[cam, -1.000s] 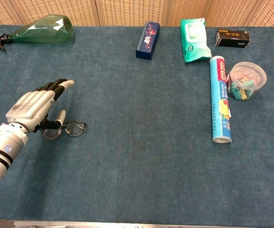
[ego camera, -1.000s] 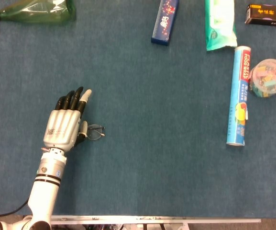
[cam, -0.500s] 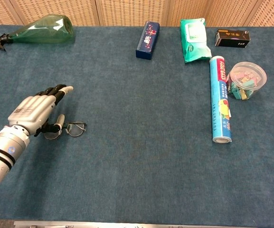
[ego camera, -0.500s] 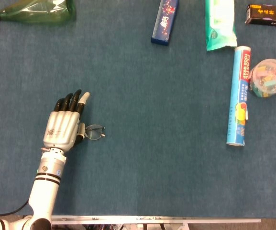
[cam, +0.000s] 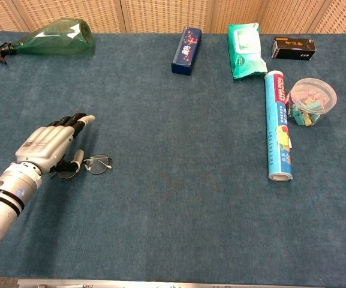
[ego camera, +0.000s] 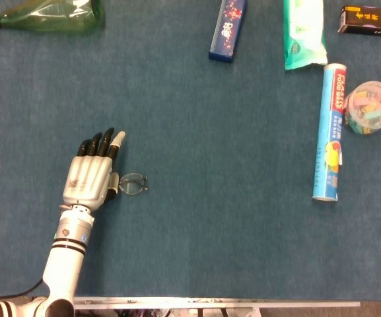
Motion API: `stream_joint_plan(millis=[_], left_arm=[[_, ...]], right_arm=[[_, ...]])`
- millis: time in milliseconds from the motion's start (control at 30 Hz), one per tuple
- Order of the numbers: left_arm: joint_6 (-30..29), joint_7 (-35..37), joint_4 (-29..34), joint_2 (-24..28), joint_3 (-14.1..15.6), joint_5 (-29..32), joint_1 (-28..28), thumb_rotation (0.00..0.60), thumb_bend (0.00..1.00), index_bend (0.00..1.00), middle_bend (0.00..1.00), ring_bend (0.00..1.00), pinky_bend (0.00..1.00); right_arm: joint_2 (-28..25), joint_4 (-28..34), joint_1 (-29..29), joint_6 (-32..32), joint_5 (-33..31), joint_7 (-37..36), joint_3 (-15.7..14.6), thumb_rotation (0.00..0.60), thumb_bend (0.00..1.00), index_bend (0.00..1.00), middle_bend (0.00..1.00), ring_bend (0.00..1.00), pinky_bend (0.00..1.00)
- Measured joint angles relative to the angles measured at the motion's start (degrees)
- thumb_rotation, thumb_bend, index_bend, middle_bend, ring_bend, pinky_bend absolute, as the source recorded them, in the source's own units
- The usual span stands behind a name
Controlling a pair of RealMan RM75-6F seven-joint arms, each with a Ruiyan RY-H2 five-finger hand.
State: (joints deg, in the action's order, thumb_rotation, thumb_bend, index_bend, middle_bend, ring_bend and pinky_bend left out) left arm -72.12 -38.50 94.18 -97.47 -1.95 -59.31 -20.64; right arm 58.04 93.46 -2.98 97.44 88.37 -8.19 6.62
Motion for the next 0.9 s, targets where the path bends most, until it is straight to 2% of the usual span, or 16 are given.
stream_joint_plan(millis=[267,467,767,900], left_arm=[[0.2,0.1,-0.8,-0.6,0.1,0.5,0.0,0.6,0.57,0.01,0.0,0.0,0.09],[-1.3,1.3,1.6,0.9,-0.1,-1.2,0.5,0.6,0.57,0.01,0.0,0.0,0.09],[-6.0,4.5,9.3,9.3,-0.8,-5.8,2.2,0.6,0.57,0.0,0.0,0.0,0.07],[-6.7,8.4,11.8,15.9,-1.6,-6.1,3.4,0.6,0.54,0.0,0.0,0.0,0.07]], right_arm=[[0.0,0.0,-0.1,0.2,0.0,0.0,0.1,0.6,0.02,0.43,0.4,0.3,0.58],[0.0,0.0,0.0,0.1,0.0,0.0,0.0,0.6,0.02,0.43,0.4,0.3,0.58],[0.2,0.0,0.0,0.2,0.4,0.3,-0.1,0.6,0.02,0.43,0.4,0.3,0.58],[0.5,-0.1,0.3,-0.4,0.4,0.9,-0.2,0.6,0.02,0.43,0.4,0.3,0.58]])
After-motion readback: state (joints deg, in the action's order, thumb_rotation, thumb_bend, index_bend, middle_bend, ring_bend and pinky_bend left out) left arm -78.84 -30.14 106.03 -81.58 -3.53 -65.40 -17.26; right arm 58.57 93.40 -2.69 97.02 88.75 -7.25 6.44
